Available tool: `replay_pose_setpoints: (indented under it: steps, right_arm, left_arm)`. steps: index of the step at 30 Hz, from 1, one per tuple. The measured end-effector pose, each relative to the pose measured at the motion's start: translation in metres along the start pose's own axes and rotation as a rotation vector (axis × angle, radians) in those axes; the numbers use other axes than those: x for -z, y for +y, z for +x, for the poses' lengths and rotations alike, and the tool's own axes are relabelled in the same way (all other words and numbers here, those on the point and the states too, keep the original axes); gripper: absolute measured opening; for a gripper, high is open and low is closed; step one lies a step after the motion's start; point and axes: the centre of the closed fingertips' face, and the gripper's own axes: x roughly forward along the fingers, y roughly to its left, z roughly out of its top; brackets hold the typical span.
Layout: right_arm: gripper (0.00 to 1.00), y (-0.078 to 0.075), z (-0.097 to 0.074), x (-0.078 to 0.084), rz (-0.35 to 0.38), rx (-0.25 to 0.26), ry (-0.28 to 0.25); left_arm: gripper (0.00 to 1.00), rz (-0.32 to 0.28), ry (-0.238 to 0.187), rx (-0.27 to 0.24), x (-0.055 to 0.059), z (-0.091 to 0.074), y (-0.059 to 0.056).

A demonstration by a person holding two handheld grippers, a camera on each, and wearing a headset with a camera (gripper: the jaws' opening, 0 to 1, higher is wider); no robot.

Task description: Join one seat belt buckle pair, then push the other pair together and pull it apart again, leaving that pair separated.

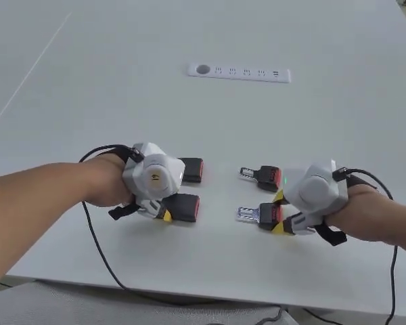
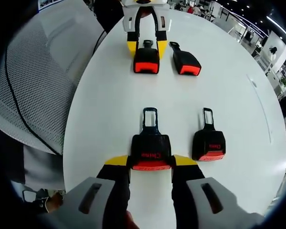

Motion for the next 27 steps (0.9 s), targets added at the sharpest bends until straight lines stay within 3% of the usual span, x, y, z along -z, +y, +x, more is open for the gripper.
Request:
replay_pose_setpoints:
  steps: [11, 27]
  right_arm:
    - [0.32, 0.003, 0.006, -0.015, -0.012, -0.005, -0.015]
    - [0.32, 0.008, 0.022, -0.052, -0.013, -0.013, -0.048]
  left_arm:
    - [0.33, -0.011, 0.001, 0.009, 0.0, 0.001, 0.001]
    - [0.33, -0.022, 0.003, 0.012, 0.001, 0.003, 0.001]
